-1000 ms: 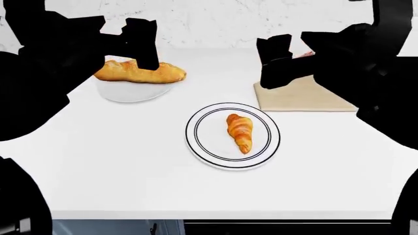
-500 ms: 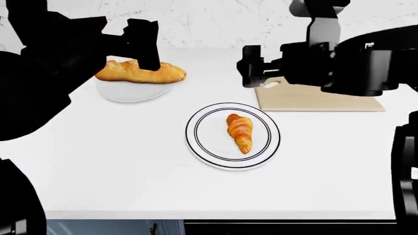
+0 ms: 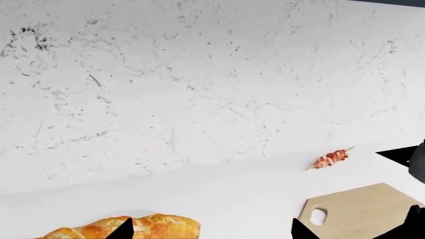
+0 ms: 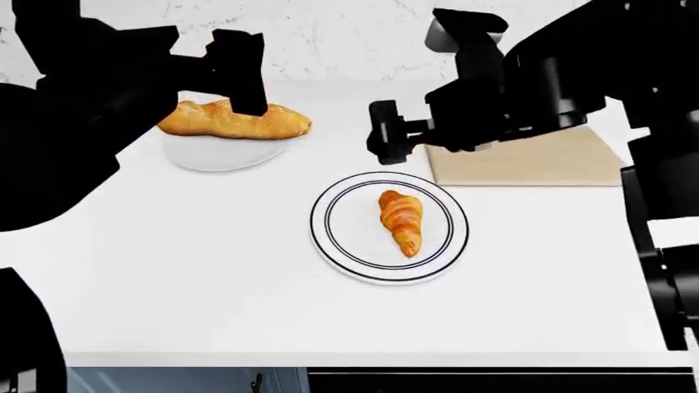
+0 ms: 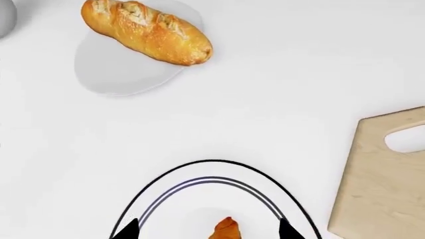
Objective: From the different types of pastries on the counter, select a croissant and place it on the cutting board. Then retrieve a jar of jam from the cabinet and place it alongside the croissant on the cutting board.
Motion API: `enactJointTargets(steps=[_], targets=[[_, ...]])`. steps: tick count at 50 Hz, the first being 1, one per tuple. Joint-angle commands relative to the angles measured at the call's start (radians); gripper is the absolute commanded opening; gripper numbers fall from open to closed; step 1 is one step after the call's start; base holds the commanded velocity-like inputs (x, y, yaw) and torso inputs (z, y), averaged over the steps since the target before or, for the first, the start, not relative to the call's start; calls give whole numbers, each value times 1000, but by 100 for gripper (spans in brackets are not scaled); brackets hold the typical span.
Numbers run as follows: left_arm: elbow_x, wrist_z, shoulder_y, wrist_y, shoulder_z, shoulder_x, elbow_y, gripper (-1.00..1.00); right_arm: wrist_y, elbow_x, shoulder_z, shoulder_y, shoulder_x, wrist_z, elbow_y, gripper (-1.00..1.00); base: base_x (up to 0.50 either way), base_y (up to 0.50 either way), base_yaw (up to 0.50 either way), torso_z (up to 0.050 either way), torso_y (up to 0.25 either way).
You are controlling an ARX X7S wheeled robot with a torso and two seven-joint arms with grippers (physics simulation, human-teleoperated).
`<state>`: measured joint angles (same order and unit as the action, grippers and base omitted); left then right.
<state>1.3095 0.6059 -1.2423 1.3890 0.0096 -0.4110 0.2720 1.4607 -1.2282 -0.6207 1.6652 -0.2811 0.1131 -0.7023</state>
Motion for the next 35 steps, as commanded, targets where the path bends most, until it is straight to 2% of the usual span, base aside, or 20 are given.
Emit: enactJointTargets(steps=[1, 6, 11, 35], targets=[[-5, -9, 9, -23, 15, -12, -2, 100, 52, -42, 0, 0, 11, 22, -28, 100, 0, 0, 0, 0, 0], [6, -4, 17, -28, 14, -10, 3, 100, 101, -165, 70, -54, -12, 182, 29, 100, 0, 0, 0, 0, 0], [24, 10, 18, -25, 9, -16, 5, 100, 96, -278, 62, -87, -32, 274, 54, 100, 0, 0, 0, 0, 0], [28, 11, 26, -53, 32, -27, 0, 100, 40, -230, -103, -127, -63, 161, 110, 100, 0, 0, 0, 0, 0]])
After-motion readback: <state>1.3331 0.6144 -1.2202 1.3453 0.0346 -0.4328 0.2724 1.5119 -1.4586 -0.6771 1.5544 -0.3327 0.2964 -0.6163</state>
